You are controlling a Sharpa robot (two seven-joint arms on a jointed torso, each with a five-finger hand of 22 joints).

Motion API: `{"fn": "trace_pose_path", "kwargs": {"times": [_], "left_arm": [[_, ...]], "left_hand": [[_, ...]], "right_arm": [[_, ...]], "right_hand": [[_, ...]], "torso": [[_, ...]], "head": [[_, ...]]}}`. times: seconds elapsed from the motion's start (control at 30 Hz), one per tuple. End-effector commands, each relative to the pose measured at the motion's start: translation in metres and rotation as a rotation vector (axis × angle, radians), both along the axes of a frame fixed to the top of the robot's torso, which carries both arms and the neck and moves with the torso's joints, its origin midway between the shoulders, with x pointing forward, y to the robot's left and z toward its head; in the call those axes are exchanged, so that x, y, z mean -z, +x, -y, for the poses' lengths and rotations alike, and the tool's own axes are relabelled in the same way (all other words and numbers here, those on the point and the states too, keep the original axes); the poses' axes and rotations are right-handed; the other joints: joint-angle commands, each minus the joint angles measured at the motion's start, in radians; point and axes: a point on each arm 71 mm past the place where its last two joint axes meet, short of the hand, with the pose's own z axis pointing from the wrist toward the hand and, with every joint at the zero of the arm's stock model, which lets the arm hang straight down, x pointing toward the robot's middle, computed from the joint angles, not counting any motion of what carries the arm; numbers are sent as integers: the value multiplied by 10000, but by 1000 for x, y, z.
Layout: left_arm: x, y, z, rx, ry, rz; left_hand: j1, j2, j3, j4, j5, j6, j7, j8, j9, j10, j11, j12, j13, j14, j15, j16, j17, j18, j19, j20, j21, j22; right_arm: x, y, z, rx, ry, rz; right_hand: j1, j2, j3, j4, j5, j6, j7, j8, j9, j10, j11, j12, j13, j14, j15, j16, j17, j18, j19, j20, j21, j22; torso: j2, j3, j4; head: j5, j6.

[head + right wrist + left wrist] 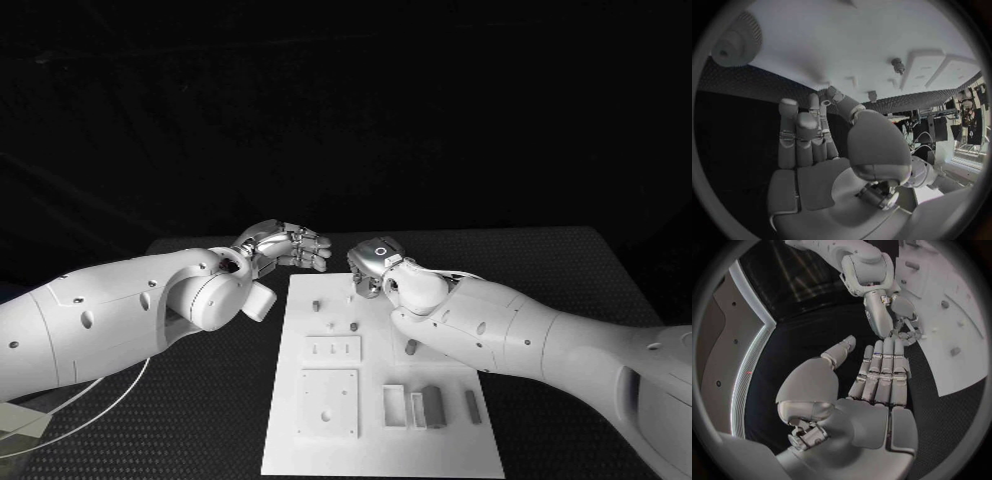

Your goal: Assemble the parts on the task board

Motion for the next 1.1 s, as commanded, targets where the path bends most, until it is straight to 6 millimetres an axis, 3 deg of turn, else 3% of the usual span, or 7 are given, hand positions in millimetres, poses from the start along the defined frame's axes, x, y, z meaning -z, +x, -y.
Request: {"fn": "trace_pose_path", "kwargs": {"times": [0.03, 0.67, 1.1], "left_arm": [[-2, 0, 3, 186, -89, 49], [-2, 0, 3, 186, -83, 45], [-3, 0, 3, 186, -77, 45]], "left_hand": [[-52, -11, -5, 55, -57, 20, 27, -55, -7, 70, -1, -47, 10, 5, 52, -52, 10, -97, -50, 32, -46, -8], [-50, -13, -7, 54, -57, 23, 27, -66, -5, 75, 0, -66, 20, 9, 52, -68, 22, -96, -47, 32, -56, -6], [-48, -16, -9, 54, -57, 25, 28, -74, -3, 78, 1, -80, 26, 11, 53, -80, 30, -96, -46, 33, -63, -5]], "right_arm": [[2, -4, -7, -258, -14, -135], [2, -8, -13, -453, 128, -182], [4, -2, -6, -148, 12, -106]], "right_hand": [[38, 46, 66, -20, 22, 57, -1, 13, 13, 158, -81, 66, 18, -325, -244, 65, -11, 619, 7, -35, 49, 238], [36, 51, 73, -22, 22, 65, -1, -5, 26, 158, -81, 56, 40, -330, -244, 76, -20, 619, -2, -33, 66, 236], [29, 47, 75, -21, 22, 61, 2, -22, 34, 152, -78, 45, 54, -337, -241, 79, -28, 619, -14, -29, 75, 235]], "torso": [[3, 0, -10], [6, -1, -10], [7, 1, -9]], "head": [[16, -26], [19, -54], [15, -47]]}}
